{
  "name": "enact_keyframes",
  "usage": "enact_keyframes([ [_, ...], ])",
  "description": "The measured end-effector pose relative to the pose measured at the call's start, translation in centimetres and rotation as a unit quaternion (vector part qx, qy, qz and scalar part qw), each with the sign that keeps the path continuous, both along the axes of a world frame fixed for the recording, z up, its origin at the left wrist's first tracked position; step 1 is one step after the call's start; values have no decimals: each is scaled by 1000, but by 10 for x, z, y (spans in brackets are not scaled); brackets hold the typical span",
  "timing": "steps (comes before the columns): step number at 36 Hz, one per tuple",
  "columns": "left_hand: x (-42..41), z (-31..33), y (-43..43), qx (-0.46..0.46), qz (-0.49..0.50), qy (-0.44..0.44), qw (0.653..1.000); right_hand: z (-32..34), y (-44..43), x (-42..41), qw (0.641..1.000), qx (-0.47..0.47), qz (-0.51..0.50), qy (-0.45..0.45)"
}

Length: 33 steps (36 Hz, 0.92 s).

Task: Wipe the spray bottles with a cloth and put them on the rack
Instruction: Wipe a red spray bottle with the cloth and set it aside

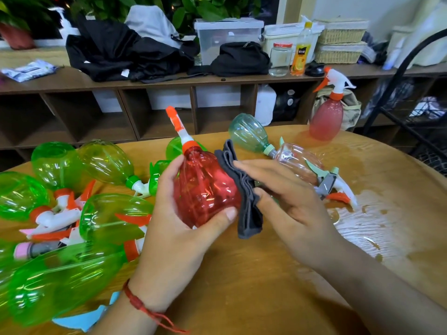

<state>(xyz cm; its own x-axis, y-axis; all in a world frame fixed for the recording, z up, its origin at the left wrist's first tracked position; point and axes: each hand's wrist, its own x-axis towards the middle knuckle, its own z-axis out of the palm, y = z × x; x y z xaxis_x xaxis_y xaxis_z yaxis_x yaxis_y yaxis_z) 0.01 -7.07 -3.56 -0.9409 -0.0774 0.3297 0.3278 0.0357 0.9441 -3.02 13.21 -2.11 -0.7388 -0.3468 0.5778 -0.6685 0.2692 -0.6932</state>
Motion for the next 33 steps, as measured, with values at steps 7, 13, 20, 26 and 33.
enact_keyframes([
  [7,11,7,3,-64,-66,6,996,1,0,-7,995,-66,3,-73],
  [13,17,10,3,-102,-112,-2,988,8,-1,-5,965,-191,37,-176],
  [20,12,10,-1,-262,-29,42,964,2,3,-10,981,-137,4,-139],
  [26,10,0,4,-298,6,68,952,-2,1,-7,997,-42,-25,-66],
  [33,-1,-2,-5,-140,14,28,990,0,-2,-1,1000,-20,-12,-20],
])
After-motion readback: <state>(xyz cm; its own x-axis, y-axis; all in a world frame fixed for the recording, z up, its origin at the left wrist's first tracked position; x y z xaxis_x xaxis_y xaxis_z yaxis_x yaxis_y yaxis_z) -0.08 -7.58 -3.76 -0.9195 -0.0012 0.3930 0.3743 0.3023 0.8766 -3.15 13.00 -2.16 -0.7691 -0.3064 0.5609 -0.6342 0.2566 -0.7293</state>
